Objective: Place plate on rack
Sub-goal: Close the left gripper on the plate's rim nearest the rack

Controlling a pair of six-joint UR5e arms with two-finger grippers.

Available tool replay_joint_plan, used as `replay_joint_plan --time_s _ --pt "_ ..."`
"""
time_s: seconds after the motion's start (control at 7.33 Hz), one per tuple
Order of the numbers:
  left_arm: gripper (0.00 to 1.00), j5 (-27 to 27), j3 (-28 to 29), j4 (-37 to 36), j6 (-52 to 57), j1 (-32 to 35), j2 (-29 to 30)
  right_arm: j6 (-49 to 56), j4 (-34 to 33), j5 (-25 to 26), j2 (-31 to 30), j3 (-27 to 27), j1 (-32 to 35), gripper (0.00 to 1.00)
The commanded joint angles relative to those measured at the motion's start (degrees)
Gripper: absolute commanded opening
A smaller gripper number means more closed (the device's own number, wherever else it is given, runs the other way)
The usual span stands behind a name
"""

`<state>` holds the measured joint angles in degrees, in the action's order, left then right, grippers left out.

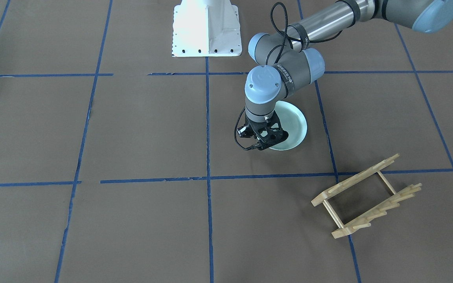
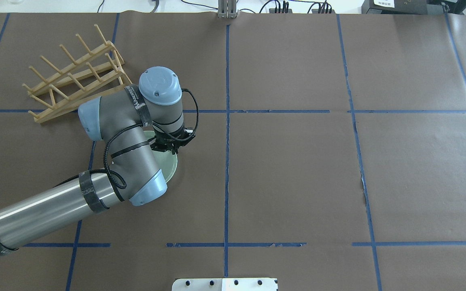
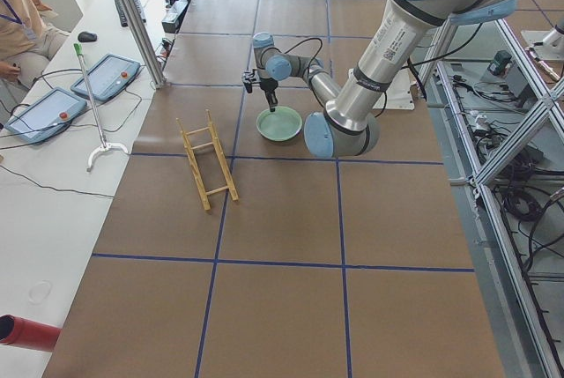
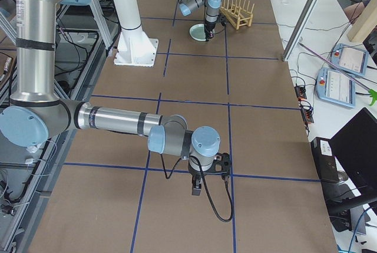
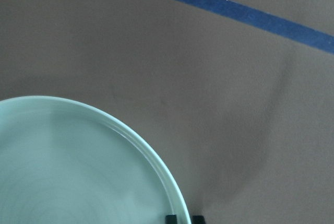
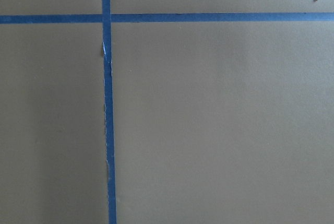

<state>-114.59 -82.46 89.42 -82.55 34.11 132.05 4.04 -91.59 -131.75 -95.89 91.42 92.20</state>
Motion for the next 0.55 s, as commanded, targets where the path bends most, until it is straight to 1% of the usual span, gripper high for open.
replay_joint_plan --time_s 0.0,0.14,0.41 --pt "0.00 0.07 -0.77 -0.03 -1.20 0.00 0.31 0.00 -0.08 0.00 0.00 -0.01 0.00 1.00" --pt "0.00 0.16 -3.30 -0.90 -1.47 0.60 0.40 -0.08 0.01 0.00 0.00 -0.01 0.00 1.00" --pt "0.00 1.39 -12.07 -1.70 -2.08 5.33 0.40 0.00 0.01 0.00 0.00 -0.01 0.00 1.00"
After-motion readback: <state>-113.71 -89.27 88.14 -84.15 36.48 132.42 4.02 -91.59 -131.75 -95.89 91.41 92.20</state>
